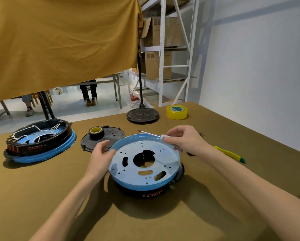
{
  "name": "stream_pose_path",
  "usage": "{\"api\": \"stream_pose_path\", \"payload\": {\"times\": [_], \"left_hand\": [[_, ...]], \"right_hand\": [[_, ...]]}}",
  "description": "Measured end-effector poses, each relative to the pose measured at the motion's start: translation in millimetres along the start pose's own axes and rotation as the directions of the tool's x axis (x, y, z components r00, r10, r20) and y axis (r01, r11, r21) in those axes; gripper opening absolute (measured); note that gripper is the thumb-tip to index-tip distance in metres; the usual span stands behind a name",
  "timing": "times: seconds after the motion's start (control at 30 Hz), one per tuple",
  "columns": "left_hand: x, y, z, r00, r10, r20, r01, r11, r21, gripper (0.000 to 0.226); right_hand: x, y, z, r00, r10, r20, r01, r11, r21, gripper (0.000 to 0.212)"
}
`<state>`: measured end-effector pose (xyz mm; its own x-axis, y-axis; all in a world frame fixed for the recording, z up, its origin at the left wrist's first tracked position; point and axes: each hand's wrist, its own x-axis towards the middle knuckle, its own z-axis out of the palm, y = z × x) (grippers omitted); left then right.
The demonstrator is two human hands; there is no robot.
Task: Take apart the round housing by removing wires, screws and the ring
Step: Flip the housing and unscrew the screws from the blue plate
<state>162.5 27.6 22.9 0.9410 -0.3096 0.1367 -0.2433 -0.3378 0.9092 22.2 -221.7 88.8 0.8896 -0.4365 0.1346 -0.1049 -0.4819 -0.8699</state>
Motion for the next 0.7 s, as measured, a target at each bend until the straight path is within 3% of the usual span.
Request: {"api": "stream_pose_path", "payload": {"times": [0.07,0.17,0.33,0.43,0.5,0.6,0.7], "left_hand": [[27.3,2.5,1.6,0.985,-0.095,0.145,0.086,0.994,0.069,0.057],[61.2,6.1,4.3,0.938,-0.109,0.328,0.055,0.984,0.167,0.046],[85.4,-2.0,7.8,0.908,-0.02,0.418,-0.109,0.953,0.283,0.022],[89.8,3.0,8.0,0.871,-0.069,0.487,-0.159,0.898,0.41,0.054],[89.1,9.3,5.3,0.827,-0.126,0.547,-0.177,0.866,0.468,0.059],[85.1,14.0,0.9,0.787,-0.076,0.613,-0.225,0.889,0.399,0.055],[76.4,13.9,5.2,0.843,0.034,0.537,-0.158,0.969,0.188,0.026]], "right_hand": [[17.7,-4.2,7.1,1.0,0.01,-0.002,-0.01,0.997,0.082,0.025],[41.2,-3.0,16.3,0.996,-0.018,-0.082,0.031,0.987,0.156,0.026],[70.1,-2.2,28.7,0.958,-0.06,-0.281,0.166,0.913,0.372,0.019],[82.5,-10.3,38.7,0.958,-0.033,-0.286,0.188,0.824,0.535,0.008],[86.8,-18.6,44.5,0.97,-0.036,-0.24,0.178,0.777,0.604,0.01],[85.0,-27.6,52.9,0.974,-0.136,-0.18,0.218,0.78,0.587,0.016],[79.4,-29.4,62.2,0.953,-0.24,-0.184,0.301,0.811,0.501,0.011]]}}
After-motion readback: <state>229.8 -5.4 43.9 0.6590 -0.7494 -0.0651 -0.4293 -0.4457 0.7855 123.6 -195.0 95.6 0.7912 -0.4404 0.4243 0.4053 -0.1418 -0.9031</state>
